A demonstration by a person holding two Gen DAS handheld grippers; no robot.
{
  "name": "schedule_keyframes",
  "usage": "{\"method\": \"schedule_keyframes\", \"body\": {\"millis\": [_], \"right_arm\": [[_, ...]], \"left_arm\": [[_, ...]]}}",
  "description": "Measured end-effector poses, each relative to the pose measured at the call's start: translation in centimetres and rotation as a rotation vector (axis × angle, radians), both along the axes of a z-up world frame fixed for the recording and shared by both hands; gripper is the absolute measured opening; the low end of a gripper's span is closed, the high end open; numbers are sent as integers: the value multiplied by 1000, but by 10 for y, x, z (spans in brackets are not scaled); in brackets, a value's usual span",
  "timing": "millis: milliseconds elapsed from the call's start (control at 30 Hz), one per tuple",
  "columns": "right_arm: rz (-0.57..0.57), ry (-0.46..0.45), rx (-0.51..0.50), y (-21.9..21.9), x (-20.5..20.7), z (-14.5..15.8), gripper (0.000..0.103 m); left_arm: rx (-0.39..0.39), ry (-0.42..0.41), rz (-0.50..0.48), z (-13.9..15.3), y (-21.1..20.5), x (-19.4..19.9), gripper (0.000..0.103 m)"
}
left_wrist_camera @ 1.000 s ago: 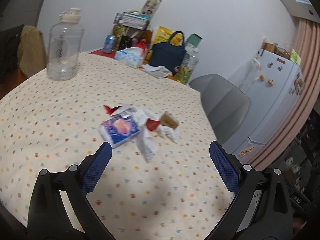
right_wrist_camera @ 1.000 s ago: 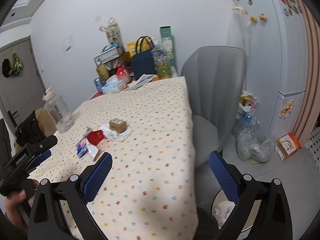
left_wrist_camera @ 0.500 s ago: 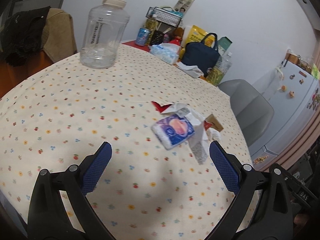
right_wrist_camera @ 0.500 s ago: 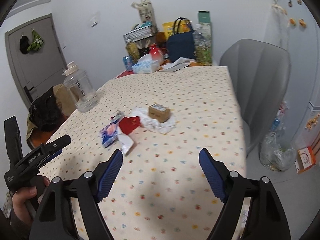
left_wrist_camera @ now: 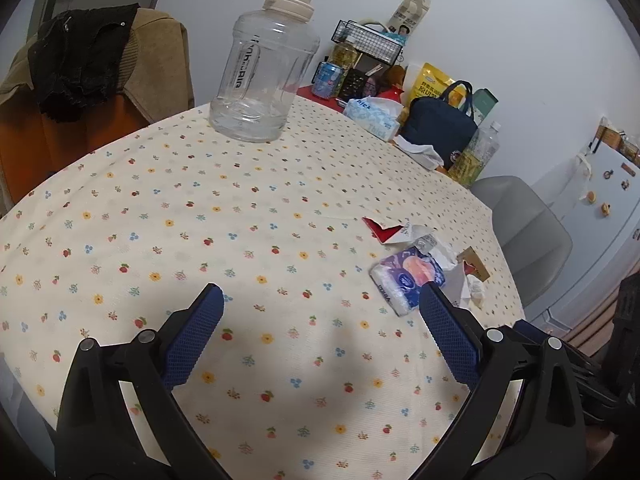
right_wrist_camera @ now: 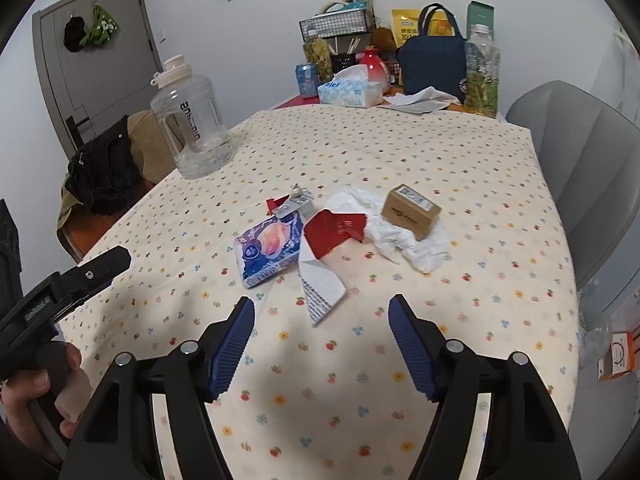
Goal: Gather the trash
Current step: 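Lower both tools toward the blue packet and red wrapper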
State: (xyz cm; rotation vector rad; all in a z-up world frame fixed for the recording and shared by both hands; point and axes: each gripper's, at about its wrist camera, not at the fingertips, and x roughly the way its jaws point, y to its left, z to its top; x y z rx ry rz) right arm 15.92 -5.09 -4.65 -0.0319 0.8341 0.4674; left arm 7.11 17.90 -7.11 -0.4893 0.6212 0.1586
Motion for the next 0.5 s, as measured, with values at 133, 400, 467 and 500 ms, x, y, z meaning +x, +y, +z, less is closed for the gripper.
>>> {"method": "schedule_keyframes", "body": {"millis": [133,400,467,500], "right_arm": [[6,7,-29,16,12,-9,63],[-2,21,-87,37,37,-27,62],[-7,28,-92,38,40,-33,40],[-1,40,-95,38,41,-35,30]], "left_arm": [[1,5,13,-2,6,1,97],[5,22,41,-4,18,0,97],[10,25,38,-3,17,2,97],[14,27,34,-3,16,4,97]]}}
